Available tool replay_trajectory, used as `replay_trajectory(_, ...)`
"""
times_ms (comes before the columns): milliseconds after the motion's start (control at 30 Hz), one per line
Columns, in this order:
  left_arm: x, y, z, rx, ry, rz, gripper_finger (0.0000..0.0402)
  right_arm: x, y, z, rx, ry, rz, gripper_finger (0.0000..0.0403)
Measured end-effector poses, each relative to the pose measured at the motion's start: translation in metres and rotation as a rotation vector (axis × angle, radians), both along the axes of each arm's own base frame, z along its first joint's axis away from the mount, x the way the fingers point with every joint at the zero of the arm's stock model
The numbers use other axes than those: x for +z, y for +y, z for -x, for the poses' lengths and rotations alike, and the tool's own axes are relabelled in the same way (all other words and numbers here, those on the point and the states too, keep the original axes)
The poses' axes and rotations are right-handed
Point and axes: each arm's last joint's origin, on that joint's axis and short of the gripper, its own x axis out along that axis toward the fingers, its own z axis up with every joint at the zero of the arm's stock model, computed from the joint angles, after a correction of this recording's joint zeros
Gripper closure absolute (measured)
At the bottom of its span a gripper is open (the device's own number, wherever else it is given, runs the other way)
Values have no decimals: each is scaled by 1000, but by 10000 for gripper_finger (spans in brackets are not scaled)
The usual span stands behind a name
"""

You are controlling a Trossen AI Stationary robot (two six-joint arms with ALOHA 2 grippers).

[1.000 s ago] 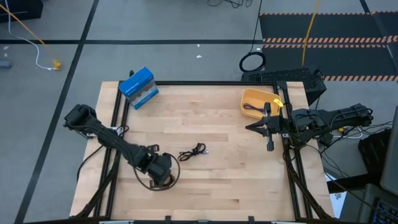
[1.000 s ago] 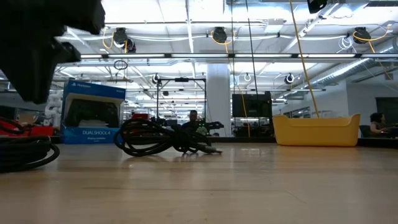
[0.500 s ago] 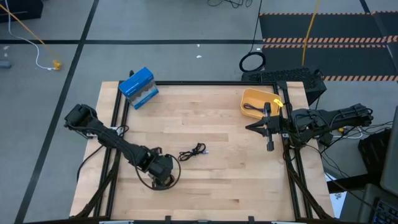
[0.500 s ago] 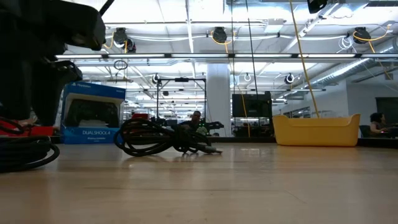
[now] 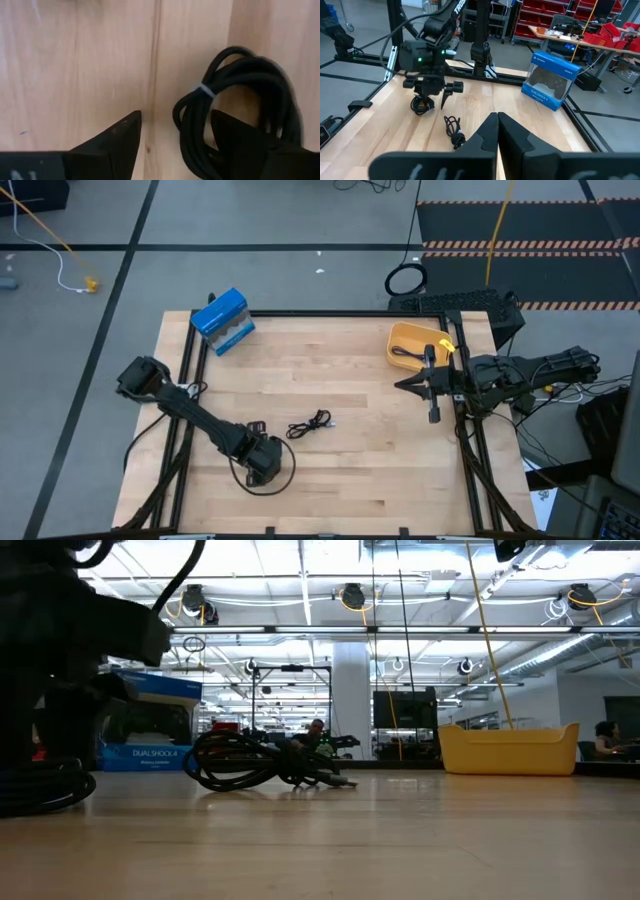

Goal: Pick and place USB-C Cables
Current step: Put the bottom charger cable into the yellow bin

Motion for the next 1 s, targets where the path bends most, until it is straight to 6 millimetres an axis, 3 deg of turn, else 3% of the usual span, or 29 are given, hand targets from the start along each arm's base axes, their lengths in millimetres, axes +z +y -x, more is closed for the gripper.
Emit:
replay_trajectory(233, -2, 1, -3, -15, -8, -1, 203, 0, 0, -1, 0, 4, 1, 403)
replay_trajectory(700, -1, 5, -5, -38, -11, -5, 320, -1, 0, -1, 0, 5, 1, 403)
replay_trajectory(1000, 0, 10, -8, -57, 16, 40, 350, -1, 0, -1, 0, 5, 1, 403)
